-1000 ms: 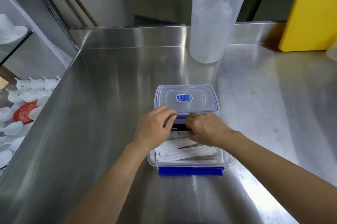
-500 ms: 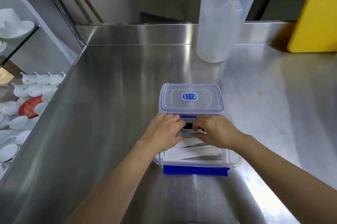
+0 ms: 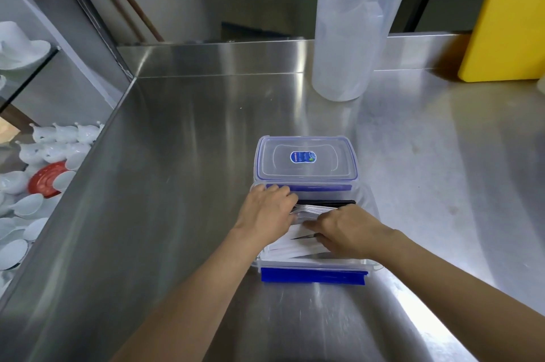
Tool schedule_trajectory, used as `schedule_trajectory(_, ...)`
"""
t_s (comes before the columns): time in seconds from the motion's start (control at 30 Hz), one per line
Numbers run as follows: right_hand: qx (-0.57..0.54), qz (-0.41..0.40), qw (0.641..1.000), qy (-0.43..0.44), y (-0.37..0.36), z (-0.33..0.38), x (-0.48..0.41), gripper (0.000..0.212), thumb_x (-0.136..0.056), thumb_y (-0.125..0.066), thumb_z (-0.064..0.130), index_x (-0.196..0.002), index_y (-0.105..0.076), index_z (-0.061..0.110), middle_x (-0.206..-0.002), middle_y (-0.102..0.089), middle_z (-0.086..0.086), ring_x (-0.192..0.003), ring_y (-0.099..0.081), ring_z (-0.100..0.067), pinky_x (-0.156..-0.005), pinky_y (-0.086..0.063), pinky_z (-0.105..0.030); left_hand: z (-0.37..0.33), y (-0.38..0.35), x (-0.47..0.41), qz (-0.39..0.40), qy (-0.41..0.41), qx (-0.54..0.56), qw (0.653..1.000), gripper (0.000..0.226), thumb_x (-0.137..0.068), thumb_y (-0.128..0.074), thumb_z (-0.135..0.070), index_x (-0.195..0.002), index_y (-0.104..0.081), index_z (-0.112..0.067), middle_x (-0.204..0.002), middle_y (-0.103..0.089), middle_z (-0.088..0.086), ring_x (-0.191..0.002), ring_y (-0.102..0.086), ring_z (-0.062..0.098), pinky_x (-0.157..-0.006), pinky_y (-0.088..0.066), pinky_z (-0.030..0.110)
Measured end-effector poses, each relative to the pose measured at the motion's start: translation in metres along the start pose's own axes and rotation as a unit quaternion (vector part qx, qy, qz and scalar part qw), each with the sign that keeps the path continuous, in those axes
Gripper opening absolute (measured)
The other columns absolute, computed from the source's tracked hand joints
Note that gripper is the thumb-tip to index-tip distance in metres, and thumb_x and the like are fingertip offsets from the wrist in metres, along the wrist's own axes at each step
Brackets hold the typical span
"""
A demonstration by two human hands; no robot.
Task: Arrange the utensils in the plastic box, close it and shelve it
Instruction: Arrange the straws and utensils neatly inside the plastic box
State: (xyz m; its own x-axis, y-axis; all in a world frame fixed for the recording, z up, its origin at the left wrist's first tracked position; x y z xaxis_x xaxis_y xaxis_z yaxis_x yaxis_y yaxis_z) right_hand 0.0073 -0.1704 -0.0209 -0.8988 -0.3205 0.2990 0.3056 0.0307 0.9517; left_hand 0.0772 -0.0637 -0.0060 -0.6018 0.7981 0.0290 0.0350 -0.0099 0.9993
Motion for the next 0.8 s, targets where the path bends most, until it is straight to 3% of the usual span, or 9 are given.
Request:
schedule_trajectory(0.2,-0.084,0.080,0.993,-0.028,0.003,-0.002,0.007,0.028,-0.089,-0.049,0.029,-0.110,-0.062,0.016,-0.111,-0.067,-0.006,-0.099,-0.061,-0.026,-0.086,-0.053,-0.039,-0.005,0.000,0.002,0.004,-0.008,0.007,1.000,0.034,-0.094,-0.049,-0.036,-0.121,-0.055,-0.016,-0.119,-0.061,0.002,-0.109,-0.056,0.020,-0.094,-0.038,0.033)
schedule_trajectory(0.37,-0.112,0.064,0.992,-0.010,0.008,0.004,0.011,0.029,-0.090,-0.051,0.027,-0.114,-0.062,0.016,-0.114,-0.062,-0.006,-0.104,-0.056,-0.025,-0.091,-0.048,-0.035,-0.002,0.001,0.005,0.021,-0.003,0.016,1.000,0.036,-0.094,-0.048,-0.037,-0.122,-0.055,-0.017,-0.118,-0.062,0.001,-0.109,-0.055,0.020,-0.095,-0.038,0.034)
schedule_trajectory(0.53,-0.158,0.119,0.980,-0.032,0.003,0.004,0.010,0.031,-0.091,-0.044,0.008,-0.118,-0.057,0.016,-0.118,-0.061,-0.007,-0.102,-0.058,-0.025,-0.091,-0.051,-0.036,-0.006,0.017,0.022,-0.045,-0.051,0.113,0.991,0.026,-0.090,-0.046,-0.025,-0.102,-0.066,-0.013,-0.095,-0.068,0.003,-0.087,-0.062,0.022,-0.074,-0.050,0.035)
schedule_trajectory(0.67,-0.147,0.158,0.974,-0.066,0.005,-0.005,0.010,0.037,-0.087,-0.044,0.001,-0.120,-0.055,0.014,-0.118,-0.060,-0.007,-0.101,-0.058,-0.025,-0.090,-0.052,-0.035,-0.009,0.009,0.031,0.093,-0.039,0.128,0.987,0.029,-0.097,-0.039,-0.034,-0.106,-0.060,-0.017,-0.104,-0.064,-0.002,-0.096,-0.058,0.018,-0.080,-0.049,0.035)
schedule_trajectory(0.8,-0.145,0.185,0.970,-0.060,0.005,-0.007,0.008,0.037,-0.087,-0.042,0.000,-0.118,-0.057,0.014,-0.118,-0.061,-0.008,-0.102,-0.059,-0.026,-0.093,-0.051,-0.039,-0.016,0.001,0.031,0.152,-0.036,0.064,0.986,0.039,-0.099,-0.031,-0.041,-0.113,-0.059,-0.017,-0.109,-0.059,0.001,-0.103,-0.054,0.020,-0.084,-0.041,0.035)
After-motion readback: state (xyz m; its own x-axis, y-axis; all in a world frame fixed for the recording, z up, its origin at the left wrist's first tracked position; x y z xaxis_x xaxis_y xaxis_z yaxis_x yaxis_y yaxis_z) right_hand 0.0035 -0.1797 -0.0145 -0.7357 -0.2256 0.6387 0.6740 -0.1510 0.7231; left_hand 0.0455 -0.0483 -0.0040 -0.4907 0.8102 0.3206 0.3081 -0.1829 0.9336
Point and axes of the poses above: each hand's wrist, its own x-axis away from the middle knuckle, its own y-axis out of the back of the hand, z = x × y, the point moved 4 cm from there along -x, towards the middle knuckle
